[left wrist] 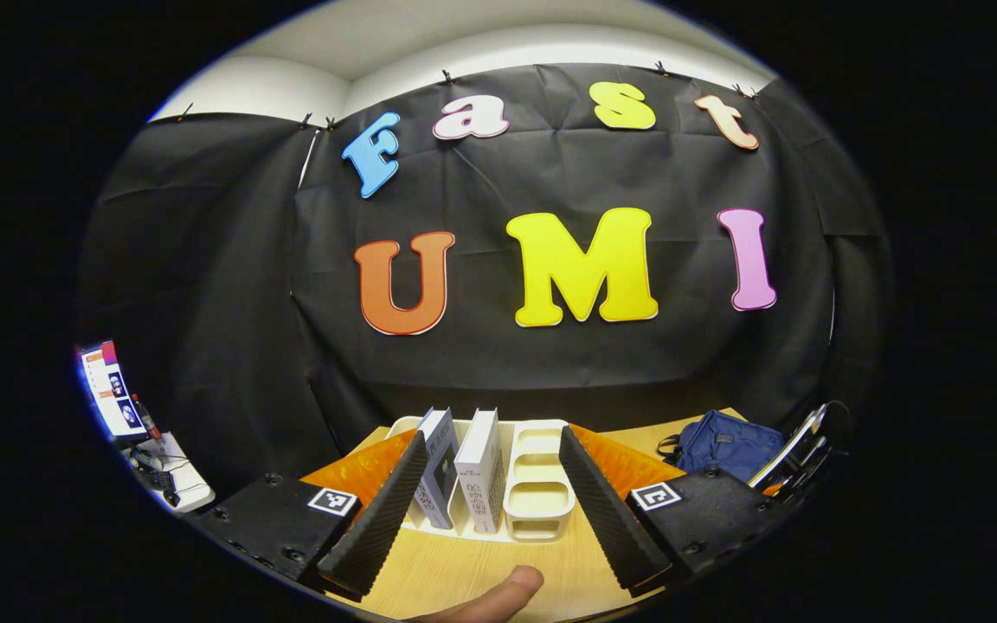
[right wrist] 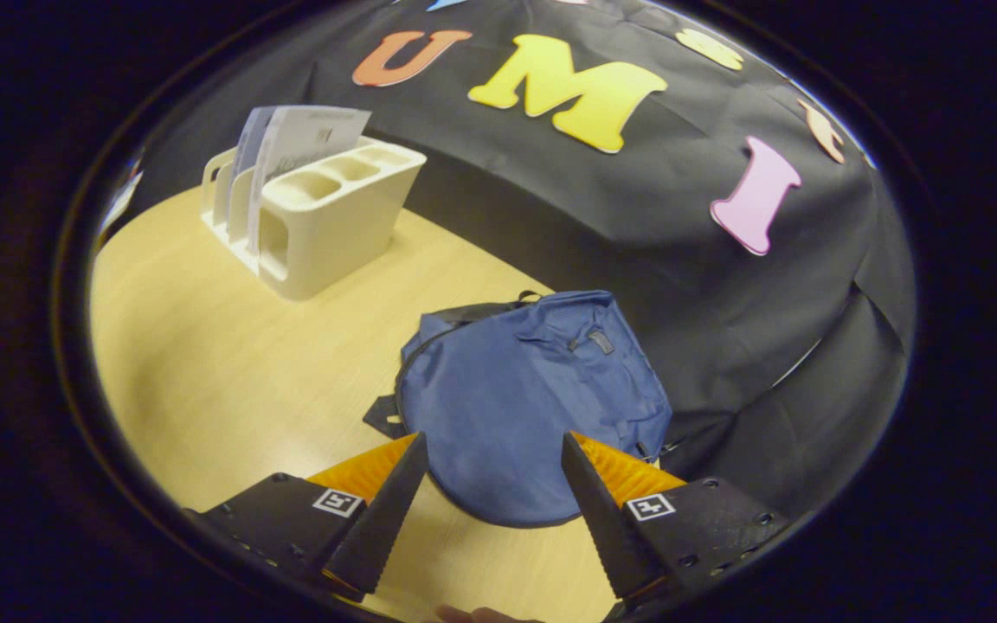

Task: Open the schoolbag, grab two books from the bookshelf and put them into the schoolbag.

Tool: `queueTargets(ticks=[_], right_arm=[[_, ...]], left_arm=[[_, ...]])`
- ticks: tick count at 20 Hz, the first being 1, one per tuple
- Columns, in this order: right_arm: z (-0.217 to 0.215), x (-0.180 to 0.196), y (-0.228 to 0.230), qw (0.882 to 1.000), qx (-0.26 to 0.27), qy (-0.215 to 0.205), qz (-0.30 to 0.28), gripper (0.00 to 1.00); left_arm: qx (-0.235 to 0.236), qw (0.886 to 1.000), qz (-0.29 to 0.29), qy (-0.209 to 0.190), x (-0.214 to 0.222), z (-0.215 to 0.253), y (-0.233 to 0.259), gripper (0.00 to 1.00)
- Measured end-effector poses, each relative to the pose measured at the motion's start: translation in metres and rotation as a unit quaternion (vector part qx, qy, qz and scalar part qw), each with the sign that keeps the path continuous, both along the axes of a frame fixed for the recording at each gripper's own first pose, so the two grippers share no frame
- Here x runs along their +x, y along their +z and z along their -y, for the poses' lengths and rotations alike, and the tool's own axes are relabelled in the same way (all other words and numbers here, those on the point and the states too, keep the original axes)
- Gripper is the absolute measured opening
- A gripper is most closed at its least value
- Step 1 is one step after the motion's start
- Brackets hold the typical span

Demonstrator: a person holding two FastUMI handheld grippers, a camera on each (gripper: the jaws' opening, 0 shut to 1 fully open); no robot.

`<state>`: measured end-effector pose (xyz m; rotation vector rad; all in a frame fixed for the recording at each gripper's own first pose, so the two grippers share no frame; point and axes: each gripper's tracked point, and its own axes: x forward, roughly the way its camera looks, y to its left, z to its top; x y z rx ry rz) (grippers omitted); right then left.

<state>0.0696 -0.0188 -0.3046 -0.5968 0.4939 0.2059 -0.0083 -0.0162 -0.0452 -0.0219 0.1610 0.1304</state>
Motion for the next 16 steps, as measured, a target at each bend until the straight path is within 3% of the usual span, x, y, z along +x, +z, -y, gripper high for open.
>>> queueTargets(ticks=[4, 6, 7, 8, 9, 11, 13, 14, 16], right_arm=[[-0.013, 0.007, -0.03, 0.995, -0.093, 0.02, 0.008, 0.98], [-0.02, 0.008, -0.04, 0.992, -0.126, 0.027, 0.011, 0.94], [-0.023, 0.007, -0.047, 0.989, -0.144, 0.031, 0.009, 0.99], [-0.024, 0.007, -0.054, 0.986, -0.163, 0.03, 0.008, 0.93], [-0.027, 0.007, -0.059, 0.984, -0.174, 0.032, 0.006, 0.99], [-0.027, 0.014, -0.06, 0.977, -0.211, 0.022, 0.027, 0.93], [-0.029, 0.019, -0.061, 0.97, -0.238, 0.023, 0.034, 0.99], [-0.03, 0.021, -0.062, 0.966, -0.254, 0.024, 0.039, 0.9], [-0.029, 0.028, -0.06, 0.955, -0.291, 0.019, 0.059, 0.86]], left_arm=[[0.013, 1.0, -0.002, -0.002, -0.001, -0.003, -0.001, 0.99], [0.015, 1.0, -0.001, 0.001, -0.002, -0.007, -0.001, 0.99], [0.015, 1.0, -0.002, 0.003, -0.001, -0.008, -0.001, 0.99], [0.013, 1.0, -0.005, 0.004, -0.001, -0.009, -0.003, 0.99], [0.011, 1.0, -0.007, 0.005, -0.002, -0.01, -0.005, 0.99], [0.009, 1.0, -0.013, 0.008, -0.004, -0.013, -0.008, 0.98], [0.017, 0.999, -0.016, 0.026, -0.007, -0.025, -0.01, 0.99], [0.021, 0.999, -0.017, 0.033, -0.008, -0.03, -0.011, 0.99], [0.018, 0.999, -0.026, 0.038, -0.011, -0.033, -0.018, 0.98]])
